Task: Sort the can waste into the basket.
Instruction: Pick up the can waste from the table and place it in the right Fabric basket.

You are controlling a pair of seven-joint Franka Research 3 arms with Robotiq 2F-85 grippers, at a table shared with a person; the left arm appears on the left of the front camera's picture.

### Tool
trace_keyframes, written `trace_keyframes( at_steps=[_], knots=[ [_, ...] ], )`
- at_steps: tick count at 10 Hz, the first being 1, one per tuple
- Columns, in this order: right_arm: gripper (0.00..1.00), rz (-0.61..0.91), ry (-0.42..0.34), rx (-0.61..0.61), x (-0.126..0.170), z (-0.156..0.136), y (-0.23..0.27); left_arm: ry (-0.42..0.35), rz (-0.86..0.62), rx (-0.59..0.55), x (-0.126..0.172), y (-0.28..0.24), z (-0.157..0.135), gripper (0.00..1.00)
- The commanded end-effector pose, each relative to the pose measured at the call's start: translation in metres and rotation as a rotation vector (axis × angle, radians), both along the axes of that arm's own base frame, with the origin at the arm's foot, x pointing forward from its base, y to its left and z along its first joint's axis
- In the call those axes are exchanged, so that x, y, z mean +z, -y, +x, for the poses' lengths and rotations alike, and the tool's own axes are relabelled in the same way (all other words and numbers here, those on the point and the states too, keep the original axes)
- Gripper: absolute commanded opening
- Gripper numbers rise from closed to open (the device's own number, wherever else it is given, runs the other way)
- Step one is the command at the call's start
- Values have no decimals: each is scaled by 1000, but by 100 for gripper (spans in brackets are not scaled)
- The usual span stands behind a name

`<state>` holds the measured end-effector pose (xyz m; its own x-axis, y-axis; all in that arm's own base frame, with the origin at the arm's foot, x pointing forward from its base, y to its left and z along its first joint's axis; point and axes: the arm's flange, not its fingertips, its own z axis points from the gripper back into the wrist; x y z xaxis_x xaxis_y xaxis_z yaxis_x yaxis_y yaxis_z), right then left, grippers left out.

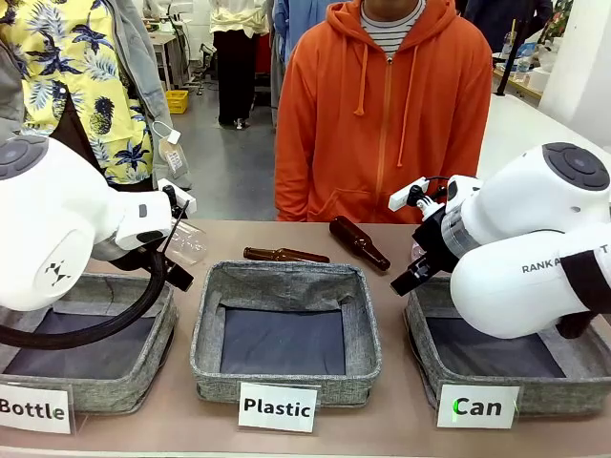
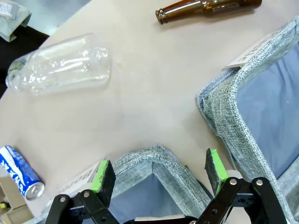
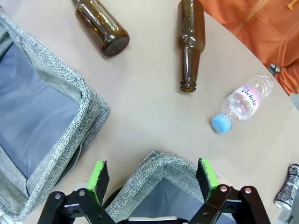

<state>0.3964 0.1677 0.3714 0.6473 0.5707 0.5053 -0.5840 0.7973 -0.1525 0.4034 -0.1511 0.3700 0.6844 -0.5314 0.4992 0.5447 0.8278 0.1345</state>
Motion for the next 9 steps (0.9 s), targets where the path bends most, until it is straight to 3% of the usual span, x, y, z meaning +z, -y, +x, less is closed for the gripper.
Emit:
trace_keyframes(
  at_steps=[1, 9],
  knots=[
    [100, 0, 0, 0, 0, 0, 0, 0, 0, -1, 0, 0, 0, 100],
    [100, 0, 0, 0, 0, 0, 0, 0, 0, -1, 0, 0, 0, 100]
  ],
)
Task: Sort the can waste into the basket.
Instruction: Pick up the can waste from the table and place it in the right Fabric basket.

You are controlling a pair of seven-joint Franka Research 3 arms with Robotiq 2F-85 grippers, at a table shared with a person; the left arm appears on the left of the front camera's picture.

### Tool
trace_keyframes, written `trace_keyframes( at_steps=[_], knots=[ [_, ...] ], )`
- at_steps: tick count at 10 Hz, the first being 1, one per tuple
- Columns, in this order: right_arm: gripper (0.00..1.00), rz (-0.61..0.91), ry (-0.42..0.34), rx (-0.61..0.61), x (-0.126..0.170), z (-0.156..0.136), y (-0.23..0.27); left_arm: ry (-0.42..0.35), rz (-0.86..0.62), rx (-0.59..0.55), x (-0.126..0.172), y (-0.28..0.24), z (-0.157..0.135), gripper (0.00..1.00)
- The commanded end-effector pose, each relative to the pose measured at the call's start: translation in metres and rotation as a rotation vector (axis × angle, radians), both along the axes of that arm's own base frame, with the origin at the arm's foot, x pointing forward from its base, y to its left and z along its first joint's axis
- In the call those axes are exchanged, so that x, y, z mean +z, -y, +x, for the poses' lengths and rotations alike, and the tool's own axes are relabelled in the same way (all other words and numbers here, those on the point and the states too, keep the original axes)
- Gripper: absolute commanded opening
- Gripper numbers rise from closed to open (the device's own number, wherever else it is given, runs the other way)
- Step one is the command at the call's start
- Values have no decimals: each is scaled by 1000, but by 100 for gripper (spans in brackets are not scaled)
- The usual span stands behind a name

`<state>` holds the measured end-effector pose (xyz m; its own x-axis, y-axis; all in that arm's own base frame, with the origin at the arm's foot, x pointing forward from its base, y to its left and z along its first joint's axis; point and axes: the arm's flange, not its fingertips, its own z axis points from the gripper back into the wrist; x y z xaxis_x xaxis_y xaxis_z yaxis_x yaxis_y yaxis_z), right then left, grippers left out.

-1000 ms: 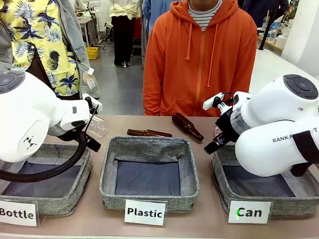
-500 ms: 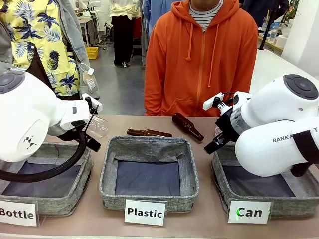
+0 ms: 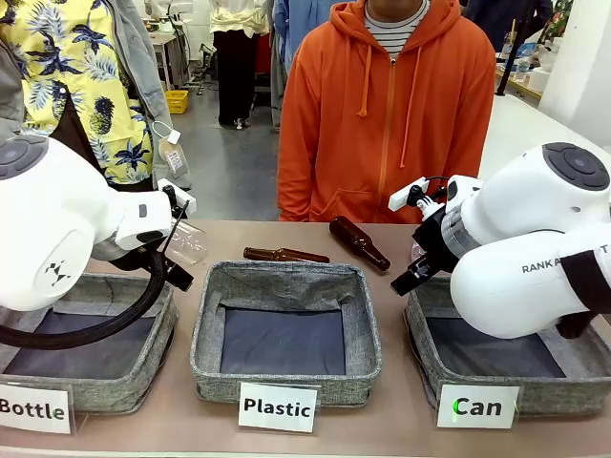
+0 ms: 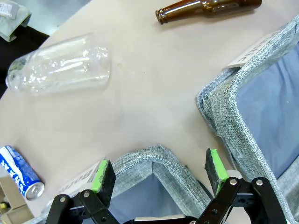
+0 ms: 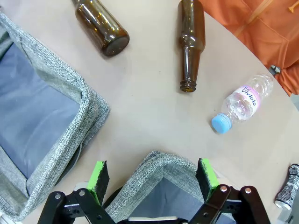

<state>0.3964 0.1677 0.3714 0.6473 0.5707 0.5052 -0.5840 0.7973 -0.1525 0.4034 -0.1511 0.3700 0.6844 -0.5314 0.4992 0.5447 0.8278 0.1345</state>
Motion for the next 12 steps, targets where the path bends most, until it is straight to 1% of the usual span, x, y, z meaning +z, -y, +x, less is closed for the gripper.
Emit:
trace_keyframes(
  at_steps=[1, 2, 3, 4, 5, 6, 7, 8, 9, 10, 11, 12],
  knots=[
    [100, 24, -25, 46, 13, -3, -2, 0, 0, 0, 0, 0, 0, 100],
    [100, 59, -52, 43, 35, -9, -1, 24, -68, -18, 27, -1, -12, 100],
    [100, 183, -124, 12, 66, -20, 1, -20, -223, 19, 63, -5, -28, 100],
    [100, 308, -176, -56, 91, -27, 8, -113, -305, 17, 93, -16, -43, 100],
    [100, 422, -247, -123, 111, -36, 22, -121, -400, -14, 113, -36, -57, 100],
    [100, 511, -366, -118, 126, -46, 46, -184, -526, -115, 123, -60, -72, 100],
    [100, 676, -448, -70, 138, -57, 85, -242, -655, -245, 132, -98, -87, 100],
    [100, 836, -475, -66, 142, -67, 129, -285, -790, -371, 131, -139, -94, 100],
    [100, 1003, -464, -120, 139, -75, 174, -309, -923, -343, 123, -183, -89, 100],
    [100, 1125, -449, -158, 127, -86, 213, -324, -1069, -314, 103, -229, -88, 100],
    [100, 1250, -424, -233, 109, -95, 251, -328, -1220, -228, 77, -271, -86, 100],
    [100, 1340, -400, -314, 93, -100, 282, -327, -1350, -167, 47, -292, -85, 100]
  ],
)
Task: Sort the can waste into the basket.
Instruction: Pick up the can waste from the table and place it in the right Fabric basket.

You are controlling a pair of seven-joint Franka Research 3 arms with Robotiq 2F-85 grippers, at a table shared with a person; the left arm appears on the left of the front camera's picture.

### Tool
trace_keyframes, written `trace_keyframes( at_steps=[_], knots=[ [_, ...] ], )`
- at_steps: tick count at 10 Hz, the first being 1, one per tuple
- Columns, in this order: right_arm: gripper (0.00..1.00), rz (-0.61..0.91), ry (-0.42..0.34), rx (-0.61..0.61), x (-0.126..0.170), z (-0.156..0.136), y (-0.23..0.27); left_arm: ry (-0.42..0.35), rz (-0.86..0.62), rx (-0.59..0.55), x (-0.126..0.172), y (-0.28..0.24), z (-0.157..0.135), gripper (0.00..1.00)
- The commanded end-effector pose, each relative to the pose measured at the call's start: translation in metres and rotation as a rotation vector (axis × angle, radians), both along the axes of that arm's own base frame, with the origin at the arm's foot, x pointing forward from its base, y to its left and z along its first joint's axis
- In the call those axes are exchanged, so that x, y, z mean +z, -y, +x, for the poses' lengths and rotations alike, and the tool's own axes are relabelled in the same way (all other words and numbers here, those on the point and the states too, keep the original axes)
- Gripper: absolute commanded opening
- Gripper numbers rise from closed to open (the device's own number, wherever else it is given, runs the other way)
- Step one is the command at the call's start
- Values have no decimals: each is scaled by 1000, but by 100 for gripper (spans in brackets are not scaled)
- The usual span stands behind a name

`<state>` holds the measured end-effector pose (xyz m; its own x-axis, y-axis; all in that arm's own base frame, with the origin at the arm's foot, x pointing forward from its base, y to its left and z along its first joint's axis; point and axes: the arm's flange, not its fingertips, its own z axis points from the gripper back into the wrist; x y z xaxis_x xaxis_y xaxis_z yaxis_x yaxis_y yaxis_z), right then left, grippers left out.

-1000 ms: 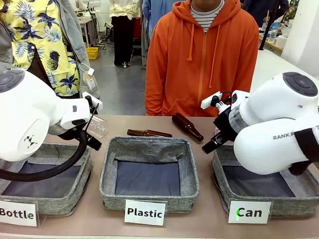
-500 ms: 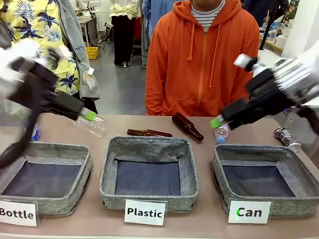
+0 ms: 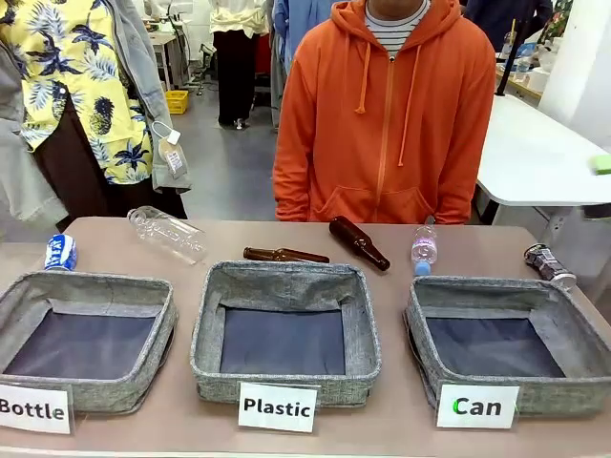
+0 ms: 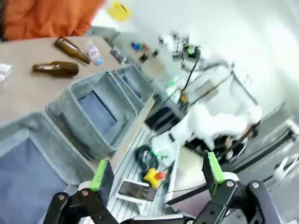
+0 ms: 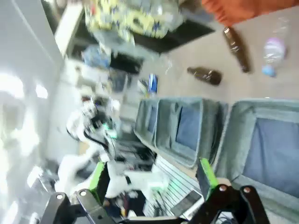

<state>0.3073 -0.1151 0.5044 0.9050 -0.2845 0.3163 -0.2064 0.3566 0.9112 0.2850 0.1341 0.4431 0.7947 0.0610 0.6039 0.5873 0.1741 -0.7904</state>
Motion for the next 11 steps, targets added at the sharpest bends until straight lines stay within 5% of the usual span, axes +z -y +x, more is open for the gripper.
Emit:
trace_keyframes(
  at_steps=[1, 3, 5, 6, 7, 11],
  knots=[
    [100, 112, -30, -156, -52, -14, 22, -147, -168, 109, -50, -9, 28, 100],
    [100, 134, -75, -268, -70, -18, 52, -167, -283, 189, -77, -3, 10, 100],
    [100, 36, -160, -446, -84, -21, 64, -152, -347, 314, -68, 36, -5, 100],
    [100, 141, -119, -300, -73, -11, 91, -146, -327, 403, -60, 51, -4, 100],
    [100, 141, -119, -300, -73, -11, 91, -200, -339, 266, -85, -26, 36, 100],
    [100, 127, -156, -302, -75, -10, 89, -200, -339, 266, -85, -26, 36, 100]
  ],
)
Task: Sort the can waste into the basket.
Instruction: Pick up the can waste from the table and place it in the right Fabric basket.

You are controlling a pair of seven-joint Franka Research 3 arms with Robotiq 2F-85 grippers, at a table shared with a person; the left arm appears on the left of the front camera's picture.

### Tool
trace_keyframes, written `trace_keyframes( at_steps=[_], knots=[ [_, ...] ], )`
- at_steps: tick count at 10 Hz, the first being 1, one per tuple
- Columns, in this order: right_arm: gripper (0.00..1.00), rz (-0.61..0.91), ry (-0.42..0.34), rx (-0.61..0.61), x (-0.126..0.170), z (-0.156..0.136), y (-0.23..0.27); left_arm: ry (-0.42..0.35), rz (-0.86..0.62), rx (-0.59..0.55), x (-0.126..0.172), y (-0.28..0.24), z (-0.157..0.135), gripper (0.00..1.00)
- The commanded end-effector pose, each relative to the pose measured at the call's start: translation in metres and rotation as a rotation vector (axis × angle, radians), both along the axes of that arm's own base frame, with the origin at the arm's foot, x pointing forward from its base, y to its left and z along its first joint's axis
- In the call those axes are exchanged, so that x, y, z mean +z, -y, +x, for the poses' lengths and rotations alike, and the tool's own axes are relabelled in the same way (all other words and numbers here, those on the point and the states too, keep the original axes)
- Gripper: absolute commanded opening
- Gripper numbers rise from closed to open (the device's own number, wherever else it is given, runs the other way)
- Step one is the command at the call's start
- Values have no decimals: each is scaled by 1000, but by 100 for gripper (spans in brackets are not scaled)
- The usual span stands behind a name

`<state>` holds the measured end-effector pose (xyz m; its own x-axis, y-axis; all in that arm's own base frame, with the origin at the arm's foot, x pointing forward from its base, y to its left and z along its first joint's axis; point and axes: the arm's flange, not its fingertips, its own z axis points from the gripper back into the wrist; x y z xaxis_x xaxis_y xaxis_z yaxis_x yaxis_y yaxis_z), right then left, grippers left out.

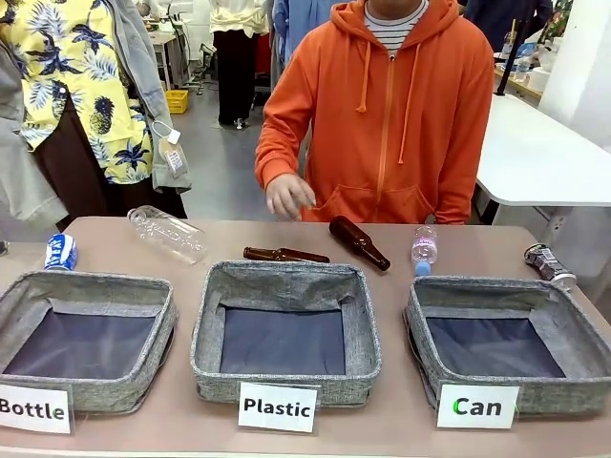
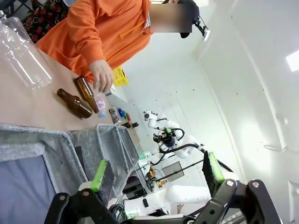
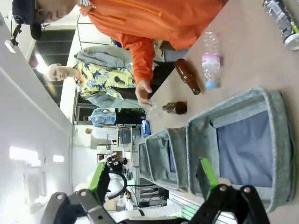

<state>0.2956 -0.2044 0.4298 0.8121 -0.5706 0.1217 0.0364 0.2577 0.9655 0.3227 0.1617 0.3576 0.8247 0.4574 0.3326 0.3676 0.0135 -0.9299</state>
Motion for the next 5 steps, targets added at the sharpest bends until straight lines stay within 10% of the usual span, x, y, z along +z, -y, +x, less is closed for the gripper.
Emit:
trace_keyframes(
  at_steps=[1, 5],
  knots=[
    [100, -86, 26, 61, 13, 13, -20, 22, 2, -13, 0, 2, -2, 100],
    [100, -818, -221, 149, 65, 67, -69, 22, 2, -13, 0, 2, -2, 100]
  ],
)
